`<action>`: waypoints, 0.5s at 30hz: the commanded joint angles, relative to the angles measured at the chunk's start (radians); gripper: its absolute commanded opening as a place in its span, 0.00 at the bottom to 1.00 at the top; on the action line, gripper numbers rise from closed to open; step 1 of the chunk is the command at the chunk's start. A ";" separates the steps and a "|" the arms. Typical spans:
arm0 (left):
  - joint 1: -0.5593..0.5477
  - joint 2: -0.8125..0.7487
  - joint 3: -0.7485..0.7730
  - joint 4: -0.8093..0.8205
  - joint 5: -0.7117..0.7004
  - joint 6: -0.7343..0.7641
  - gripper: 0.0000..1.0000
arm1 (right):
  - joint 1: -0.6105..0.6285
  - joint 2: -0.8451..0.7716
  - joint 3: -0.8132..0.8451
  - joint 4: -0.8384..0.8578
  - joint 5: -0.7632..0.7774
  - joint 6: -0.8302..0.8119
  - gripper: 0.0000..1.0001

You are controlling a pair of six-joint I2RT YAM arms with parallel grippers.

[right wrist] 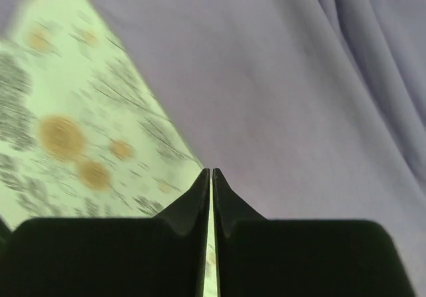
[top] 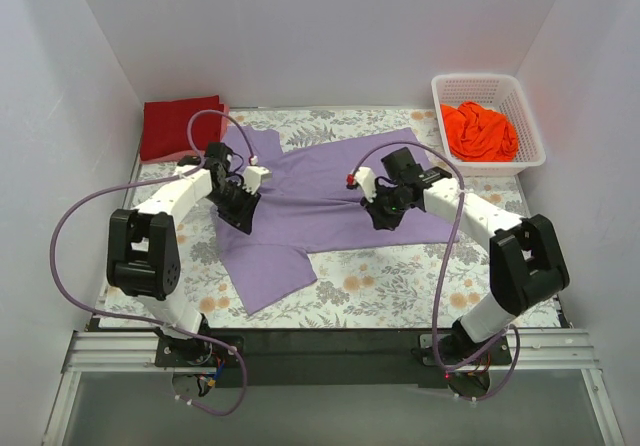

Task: Fold and stack the t-shirts
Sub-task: Flatten the tshirt out

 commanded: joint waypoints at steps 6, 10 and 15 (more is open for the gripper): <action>-0.154 0.031 -0.087 0.148 -0.250 -0.005 0.19 | -0.207 0.099 -0.052 -0.064 0.297 -0.172 0.08; -0.203 -0.010 -0.164 0.130 -0.307 0.026 0.19 | -0.213 0.140 -0.111 -0.058 0.362 -0.205 0.08; -0.255 -0.068 -0.273 0.067 -0.281 0.019 0.19 | -0.214 0.111 -0.225 -0.062 0.371 -0.220 0.08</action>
